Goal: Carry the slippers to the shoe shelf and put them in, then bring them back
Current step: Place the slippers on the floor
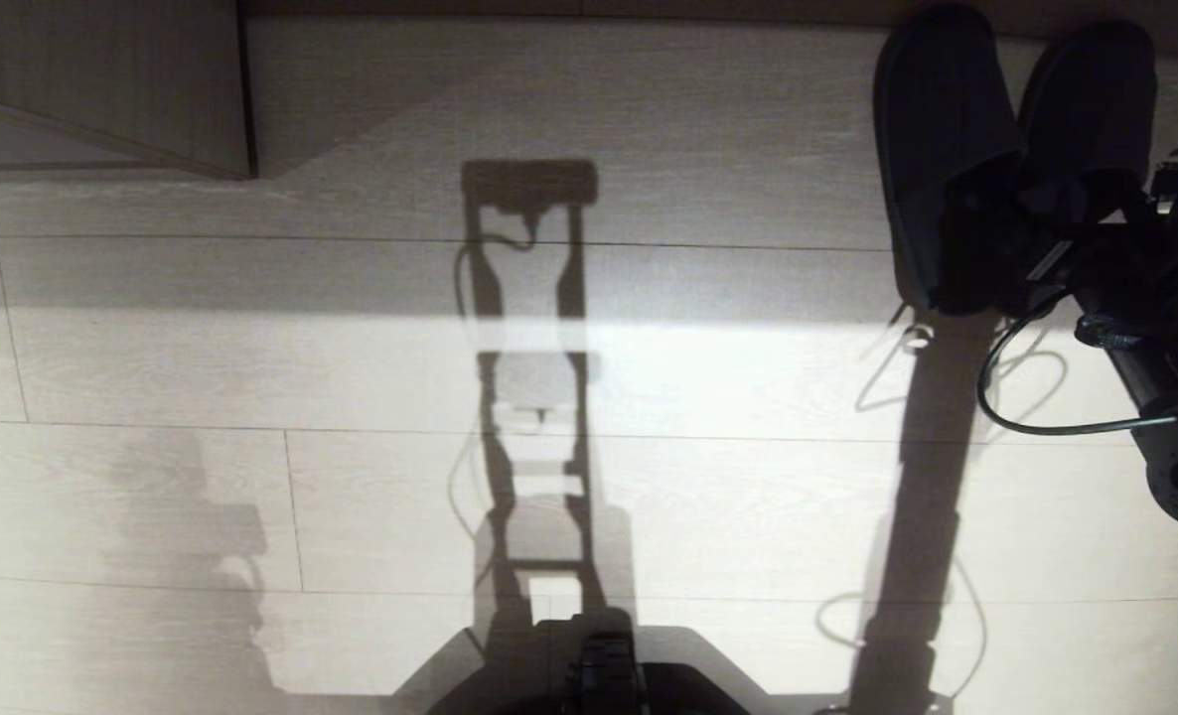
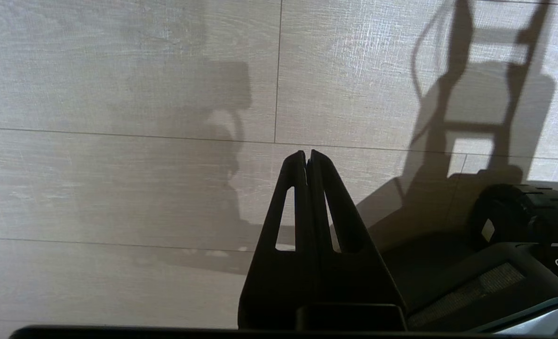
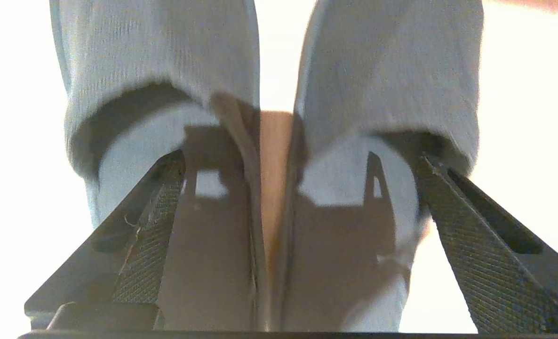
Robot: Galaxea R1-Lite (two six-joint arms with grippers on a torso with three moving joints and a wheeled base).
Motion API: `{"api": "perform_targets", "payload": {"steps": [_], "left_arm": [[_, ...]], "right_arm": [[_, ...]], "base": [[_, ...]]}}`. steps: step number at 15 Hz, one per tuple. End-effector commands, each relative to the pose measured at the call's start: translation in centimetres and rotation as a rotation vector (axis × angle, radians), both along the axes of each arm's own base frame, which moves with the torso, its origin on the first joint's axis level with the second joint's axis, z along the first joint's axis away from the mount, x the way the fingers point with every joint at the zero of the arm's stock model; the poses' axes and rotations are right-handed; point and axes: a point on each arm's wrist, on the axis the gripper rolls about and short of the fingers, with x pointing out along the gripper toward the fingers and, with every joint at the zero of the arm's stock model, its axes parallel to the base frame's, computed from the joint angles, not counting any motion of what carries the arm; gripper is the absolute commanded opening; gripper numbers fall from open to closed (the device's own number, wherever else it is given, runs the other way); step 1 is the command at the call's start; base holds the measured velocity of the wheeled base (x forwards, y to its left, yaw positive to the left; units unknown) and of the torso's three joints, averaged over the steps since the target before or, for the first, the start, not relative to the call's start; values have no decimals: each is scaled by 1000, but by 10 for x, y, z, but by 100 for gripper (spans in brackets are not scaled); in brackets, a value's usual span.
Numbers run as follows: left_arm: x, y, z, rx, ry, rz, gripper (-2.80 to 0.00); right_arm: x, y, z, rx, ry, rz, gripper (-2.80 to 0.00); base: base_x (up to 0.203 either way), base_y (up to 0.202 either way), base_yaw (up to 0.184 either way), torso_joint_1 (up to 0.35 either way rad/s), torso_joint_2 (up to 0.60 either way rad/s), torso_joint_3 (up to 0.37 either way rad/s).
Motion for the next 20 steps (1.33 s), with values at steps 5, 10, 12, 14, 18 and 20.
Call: {"api": "perform_targets", "payload": {"steps": [5,10,12,14,18,20], "left_arm": [[0,0,0,-1,-1,1,-280],[0,0,0,-1,-1,1,-280],[0,0,0,-1,-1,1,-280],[0,0,0,-1,-1,1,-280],[0,0,0,-1,1,1,-280],[0,0,0,-1,-1,1,-280]], "right_arm": [[-31,-1,4,-1,24,-21,0],[-67,4,12,-2,29,-23,0],[-83,6,19,-3,13,-24,0],[-84,6,19,-2,18,-25,-280],[-126,12,20,-2,79,-27,-280],[-152,17,17,-3,131,-33,-280]], "base": [[0,0,0,0,0,0],[0,0,0,0,0,0],[0,0,0,0,0,0],[0,0,0,0,0,0],[0,0,0,0,0,0],[0,0,0,0,0,0]]}}
